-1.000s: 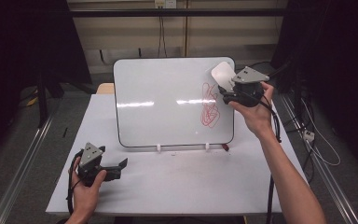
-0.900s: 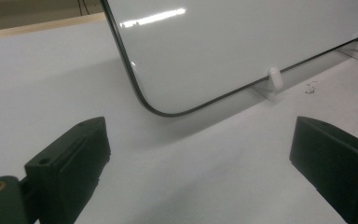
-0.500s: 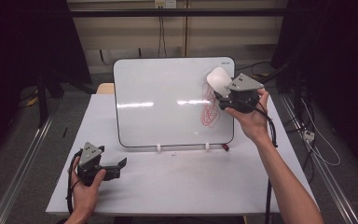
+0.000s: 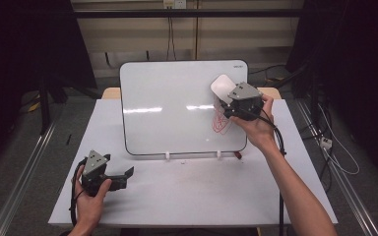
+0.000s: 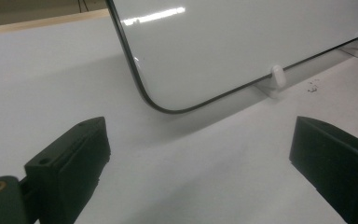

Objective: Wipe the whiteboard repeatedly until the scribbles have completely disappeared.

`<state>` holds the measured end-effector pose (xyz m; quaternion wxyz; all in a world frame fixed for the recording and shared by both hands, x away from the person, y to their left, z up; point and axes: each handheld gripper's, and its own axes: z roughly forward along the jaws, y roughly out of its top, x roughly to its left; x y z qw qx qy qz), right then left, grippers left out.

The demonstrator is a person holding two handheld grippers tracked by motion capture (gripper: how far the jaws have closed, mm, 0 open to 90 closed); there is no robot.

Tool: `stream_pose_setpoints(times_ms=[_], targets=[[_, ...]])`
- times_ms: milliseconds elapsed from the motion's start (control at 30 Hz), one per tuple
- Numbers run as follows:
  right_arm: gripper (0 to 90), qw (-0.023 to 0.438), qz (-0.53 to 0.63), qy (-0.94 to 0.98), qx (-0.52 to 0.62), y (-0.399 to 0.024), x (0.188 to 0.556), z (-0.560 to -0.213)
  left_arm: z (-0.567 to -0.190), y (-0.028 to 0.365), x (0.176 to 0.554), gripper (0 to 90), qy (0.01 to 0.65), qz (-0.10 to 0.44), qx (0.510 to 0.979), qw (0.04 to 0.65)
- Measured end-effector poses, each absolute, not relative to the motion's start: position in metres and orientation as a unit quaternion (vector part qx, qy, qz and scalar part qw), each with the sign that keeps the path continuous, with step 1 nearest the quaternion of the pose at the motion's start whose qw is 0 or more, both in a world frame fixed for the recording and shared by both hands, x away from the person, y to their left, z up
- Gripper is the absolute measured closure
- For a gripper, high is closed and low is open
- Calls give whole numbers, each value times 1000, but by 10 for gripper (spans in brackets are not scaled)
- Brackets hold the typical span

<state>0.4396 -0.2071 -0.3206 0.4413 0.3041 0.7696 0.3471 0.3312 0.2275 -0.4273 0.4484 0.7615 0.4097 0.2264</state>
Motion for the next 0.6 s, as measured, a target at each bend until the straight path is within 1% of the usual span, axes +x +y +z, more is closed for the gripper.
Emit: stream_pose_setpoints(times_ms=[600], targets=[[315, 454, 318, 766, 324, -206, 465, -316, -426, 227, 330, 46, 409, 227, 763, 447]])
